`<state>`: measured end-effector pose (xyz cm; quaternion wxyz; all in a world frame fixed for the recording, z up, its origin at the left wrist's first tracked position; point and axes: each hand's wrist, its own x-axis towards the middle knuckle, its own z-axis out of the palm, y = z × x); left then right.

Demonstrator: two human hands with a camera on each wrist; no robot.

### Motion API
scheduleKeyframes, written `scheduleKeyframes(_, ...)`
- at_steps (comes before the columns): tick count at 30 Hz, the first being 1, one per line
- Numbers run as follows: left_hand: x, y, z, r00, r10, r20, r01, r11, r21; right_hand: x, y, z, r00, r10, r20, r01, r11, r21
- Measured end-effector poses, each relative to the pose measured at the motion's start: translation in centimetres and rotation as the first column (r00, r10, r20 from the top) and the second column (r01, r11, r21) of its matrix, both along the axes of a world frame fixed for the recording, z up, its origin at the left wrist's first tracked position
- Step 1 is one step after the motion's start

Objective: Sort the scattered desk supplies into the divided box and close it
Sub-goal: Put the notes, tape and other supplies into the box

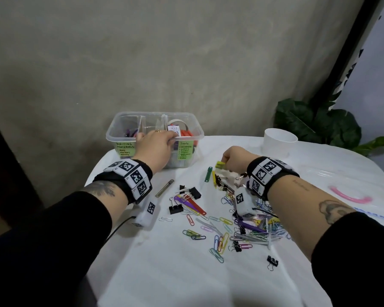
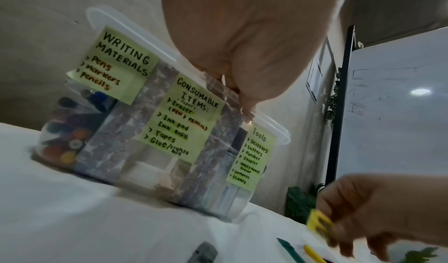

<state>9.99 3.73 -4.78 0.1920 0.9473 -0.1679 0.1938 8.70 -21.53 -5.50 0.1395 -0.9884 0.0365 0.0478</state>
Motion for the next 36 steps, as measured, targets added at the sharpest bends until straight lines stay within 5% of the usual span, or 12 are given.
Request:
scheduleKeyframes(3, 0.3, -0.1, -0.1, 1.0, 0.015, 0.003, -0.015, 0.999, -0.032, 1.6, 1.1, 2.0, 0.967, -0.159, 0.201, 0.059, 0.901, 0.43)
scheduleKeyframes(5, 0.4, -0.3, -0.2, 1.0, 0.029, 0.009, -0.029, 0.999, -0.042, 2.6, 2.6, 3.5, 0.914, -0.204, 0.351, -0.008, 0.856, 0.518)
scheduleKeyframes(8, 0.4, -0.3, -0.3, 0.999, 0.036, 0.028, -0.035, 0.999, -0.041, 2.9, 5.7, 5.3, 0.906, -0.072, 0.417, -0.125, 0.895, 0.427)
scheduleKeyframes(12, 0.4, -0.2, -0.1, 0.999, 0.04, 0.033, -0.04, 0.999, -0.01, 3.2, 7.1, 5.5, 0.962, 0.078, 0.262, -0.117, 0.984, 0.137)
scheduleKeyframes(17, 0.4, -0.1, -0.5, 0.999, 0.023, 0.025, -0.023, 1.0, 0.003, 2.1, 4.7, 4.6, 0.939, -0.155, 0.309, 0.088, 0.971, 0.22)
scheduleKeyframes(21, 0.0, 0.0, -0.9, 0.999, -0.017, 0.028, 0.018, 0.999, -0.049, 0.6, 3.1, 1.8, 0.981, -0.195, 0.007, 0.193, 0.974, 0.122)
scheduleKeyframes(24, -0.5, 0.5, -0.5, 0.999, -0.02, 0.033, 0.025, 0.986, -0.162, 0.2, 3.4, 0.0, 0.982, -0.167, -0.084, 0.175, 0.98, 0.1)
scheduleKeyframes(33, -0.5, 6.8, 0.2, 0.915, 0.396, 0.072, -0.382, 0.911, -0.158, 0.9, 5.3, -1.2, 0.989, -0.066, -0.135, 0.039, 0.981, -0.191)
scheduleKeyframes(36, -0.1, 8.9, -0.3, 0.911, 0.412, -0.028, -0.406, 0.881, -0.244, 0.2, 5.5, 0.9, 0.993, -0.079, -0.088, 0.078, 0.997, -0.008)
